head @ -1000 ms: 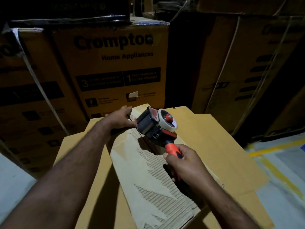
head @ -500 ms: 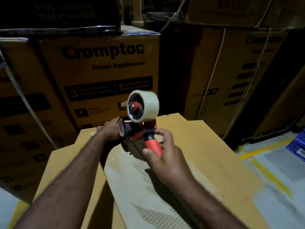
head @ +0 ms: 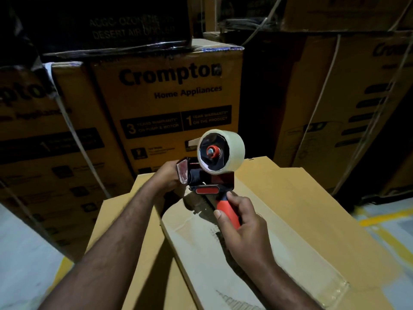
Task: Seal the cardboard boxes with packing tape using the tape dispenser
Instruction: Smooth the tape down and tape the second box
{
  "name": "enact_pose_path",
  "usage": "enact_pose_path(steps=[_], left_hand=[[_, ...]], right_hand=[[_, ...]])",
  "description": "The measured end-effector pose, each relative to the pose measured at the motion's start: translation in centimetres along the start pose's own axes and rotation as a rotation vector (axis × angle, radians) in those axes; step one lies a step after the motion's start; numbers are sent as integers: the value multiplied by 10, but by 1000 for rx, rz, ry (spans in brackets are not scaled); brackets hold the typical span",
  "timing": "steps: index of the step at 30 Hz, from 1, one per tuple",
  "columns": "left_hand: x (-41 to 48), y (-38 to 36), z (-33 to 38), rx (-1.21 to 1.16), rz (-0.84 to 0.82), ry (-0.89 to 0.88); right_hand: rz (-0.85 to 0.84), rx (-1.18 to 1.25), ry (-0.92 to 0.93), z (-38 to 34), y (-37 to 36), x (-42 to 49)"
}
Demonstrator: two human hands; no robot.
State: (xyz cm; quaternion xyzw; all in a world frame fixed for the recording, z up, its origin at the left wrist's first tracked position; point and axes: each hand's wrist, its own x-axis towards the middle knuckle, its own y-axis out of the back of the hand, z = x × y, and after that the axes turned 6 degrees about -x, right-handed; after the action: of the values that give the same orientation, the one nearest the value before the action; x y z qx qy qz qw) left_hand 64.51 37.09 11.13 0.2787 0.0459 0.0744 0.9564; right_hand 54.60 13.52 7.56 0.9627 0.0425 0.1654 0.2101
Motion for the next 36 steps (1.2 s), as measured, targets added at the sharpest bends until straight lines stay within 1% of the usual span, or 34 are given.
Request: enact_pose_path(steps=[2,4,6,8,9,10,12,13,14,18,21,25,30,33,36], left_hand=[[3,4,-5,-56,44,19],[3,6,-9,-180,86,32],[0,8,-10,-293,180,24],[-8,12,-6,-452,255,77],[-12,14,-3,-557,213,140],[-16,17,0,-646,100,223],[-24,18,3,-733,-231,407],[-26,17,3,-754,-357,472],[-27,16,2,-783,-427,507],[-31,18,3,-962,-512,526],[-35,17,5,-1018,-556,487],[-41,6,1,-1116,-529,405],[-45,-13,3,-1223,-307,421],[-46,-15,3,-1272,-286,434],[-47,-16,4,-1255,-276,467]], right_hand=[[12,6,8,1,-1,-2],[29,32,-3,4,-2,-2],[35,76,-25,7,0,-1],[36,124,-68,9,1,-1],[37,148,-86,9,2,-1],[37,168,-97,9,2,0],[40,181,-102,8,2,0],[38,181,-101,9,1,0],[35,181,-99,9,1,-1],[25,181,-86,11,-1,-3],[17,201,-95,11,0,-3],[3,220,-121,11,1,-3],[16,259,-140,10,2,-2],[34,281,-143,9,3,-1],[42,291,-131,10,2,-2]])
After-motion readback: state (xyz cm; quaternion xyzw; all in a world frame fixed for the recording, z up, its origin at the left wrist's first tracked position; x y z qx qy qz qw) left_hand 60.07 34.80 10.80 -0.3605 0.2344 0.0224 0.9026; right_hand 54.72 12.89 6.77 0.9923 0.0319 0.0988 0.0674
